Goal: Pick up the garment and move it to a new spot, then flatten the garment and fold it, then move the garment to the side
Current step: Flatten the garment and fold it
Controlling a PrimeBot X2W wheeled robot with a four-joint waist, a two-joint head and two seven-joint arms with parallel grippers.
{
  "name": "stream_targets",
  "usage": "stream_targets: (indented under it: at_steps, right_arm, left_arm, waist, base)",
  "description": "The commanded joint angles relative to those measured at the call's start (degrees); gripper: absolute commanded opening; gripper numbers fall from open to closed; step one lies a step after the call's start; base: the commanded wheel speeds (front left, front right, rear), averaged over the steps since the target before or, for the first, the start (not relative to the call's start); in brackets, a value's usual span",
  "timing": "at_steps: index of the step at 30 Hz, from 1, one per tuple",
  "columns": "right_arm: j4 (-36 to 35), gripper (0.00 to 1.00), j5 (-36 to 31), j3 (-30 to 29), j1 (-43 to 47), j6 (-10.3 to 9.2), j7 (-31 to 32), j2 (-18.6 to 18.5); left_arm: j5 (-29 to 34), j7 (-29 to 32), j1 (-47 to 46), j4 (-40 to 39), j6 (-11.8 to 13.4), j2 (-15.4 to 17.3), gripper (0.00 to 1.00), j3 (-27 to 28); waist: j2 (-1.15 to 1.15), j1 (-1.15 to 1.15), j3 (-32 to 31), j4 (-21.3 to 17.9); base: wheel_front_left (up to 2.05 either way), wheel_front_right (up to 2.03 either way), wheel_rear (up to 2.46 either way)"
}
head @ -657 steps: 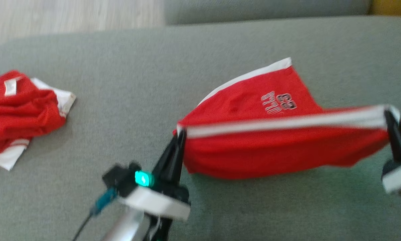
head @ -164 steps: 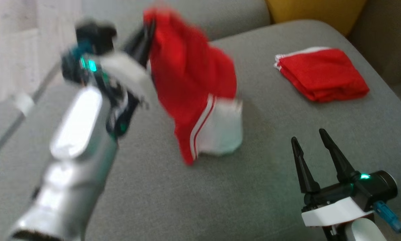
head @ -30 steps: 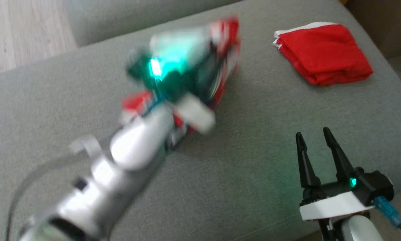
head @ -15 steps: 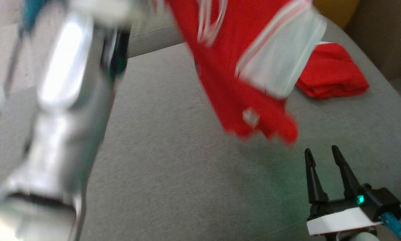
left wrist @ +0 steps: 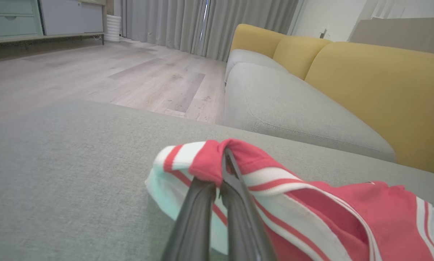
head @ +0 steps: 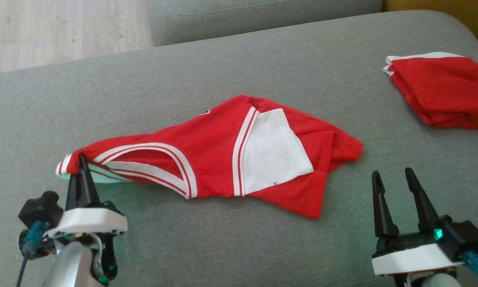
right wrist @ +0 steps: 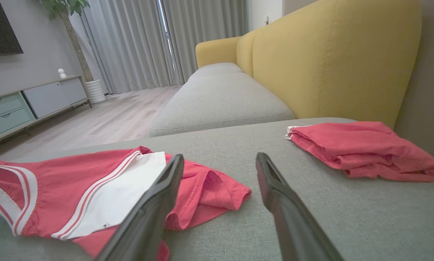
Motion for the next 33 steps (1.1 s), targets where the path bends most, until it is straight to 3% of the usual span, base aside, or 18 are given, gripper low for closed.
stream_targets:
  at_steps: [1,2,3,4,5,8,12,16,22,25,27,33]
  right_arm:
    - [-1.4,1.0,-0.3,1.3,-1.9,0.39,-0.5,-0.3]
    - [-1.4,1.0,-0.4,1.5,-1.9,0.39,-0.5,-0.3]
    - [-1.3,1.0,-0.4,1.6,-1.9,0.39,-0.5,-0.3]
    - [-1.3,1.0,-0.4,1.6,-1.9,0.39,-0.5,-0.3]
    - [-1.2,1.0,-0.4,1.7,-1.9,0.39,-0.5,-0.3]
    - [-1.0,1.0,-0.4,2.2,-2.1,0.39,-0.5,-0.3]
    - [-1.1,1.0,-0.6,2.2,-2.3,0.39,-0.5,-0.3]
    - [-1.4,1.0,-0.8,1.8,-2.3,0.39,-0.5,-0.3]
    - [-1.2,1.0,-1.0,2.8,-4.3,0.39,-0.5,-0.3]
    - [-1.0,1.0,-0.9,3.6,-5.4,0.39,-0.5,-0.4]
    - [-0.8,1.0,-0.9,3.9,-5.9,0.39,-0.5,-0.6]
    - [-0.7,1.0,-0.7,3.3,-6.1,0.39,-0.5,-0.7]
  left_arm:
    - [2.2,-0.4,-0.1,-3.7,0.8,0.8,0.0,3.2]
    - [3.2,-0.4,0.5,-4.7,1.0,0.6,0.11,3.6]
    - [4.3,-0.4,0.9,-5.8,1.4,0.4,0.65,4.2]
    - [4.3,-0.4,0.9,-5.8,1.4,0.4,0.65,4.2]
    - [5.4,-0.4,1.2,-7.1,2.1,0.1,1.0,5.0]
    - [10.8,-0.4,2.1,-12.0,4.5,-0.4,1.0,6.1]
    - [20.0,-0.4,3.3,-17.1,7.1,-0.9,1.0,1.7]
    - [25.7,-0.4,1.0,-16.7,5.2,-2.3,1.0,-6.7]
    - [31.9,5.0,-8.2,-6.5,0.2,-5.1,1.0,-22.0]
    - [33.7,8.6,-12.9,-1.5,-0.9,-5.5,1.0,-28.5]
    - [31.7,10.9,-15.2,0.0,-1.4,-5.5,1.0,-32.9]
    - [26.9,15.3,-19.7,1.4,0.5,-5.6,1.0,-42.7]
  waist:
    - [0.0,0.0,0.3,1.0]
    - [0.0,0.0,0.3,1.1]
    - [0.0,0.0,0.3,1.2]
    - [0.0,0.0,0.3,1.2]
    - [0.0,0.0,0.2,1.2]
    - [0.0,0.0,0.3,0.7]
    - [0.0,0.0,1.0,-0.2]
    - [0.0,0.0,2.8,-0.5]
    - [0.0,0.0,5.6,-1.8]
    - [0.0,0.0,6.9,-3.0]
    - [0.0,0.0,7.5,-3.9]
    - [0.0,0.0,8.7,-5.7]
  base:
    - [0.0,0.0,0.0]
    - [0.0,0.0,0.0]
    - [0.0,0.0,0.0]
    - [0.0,0.0,0.0]
    - [0.0,0.0,0.0]
    - [0.0,0.0,0.0]
    - [0.0,0.0,0.0]
    - [0.0,0.0,0.0]
    - [0.0,0.0,0.0]
    - [0.0,0.0,0.0]
    - [0.0,0.0,0.0]
    - [0.0,0.0,0.0]
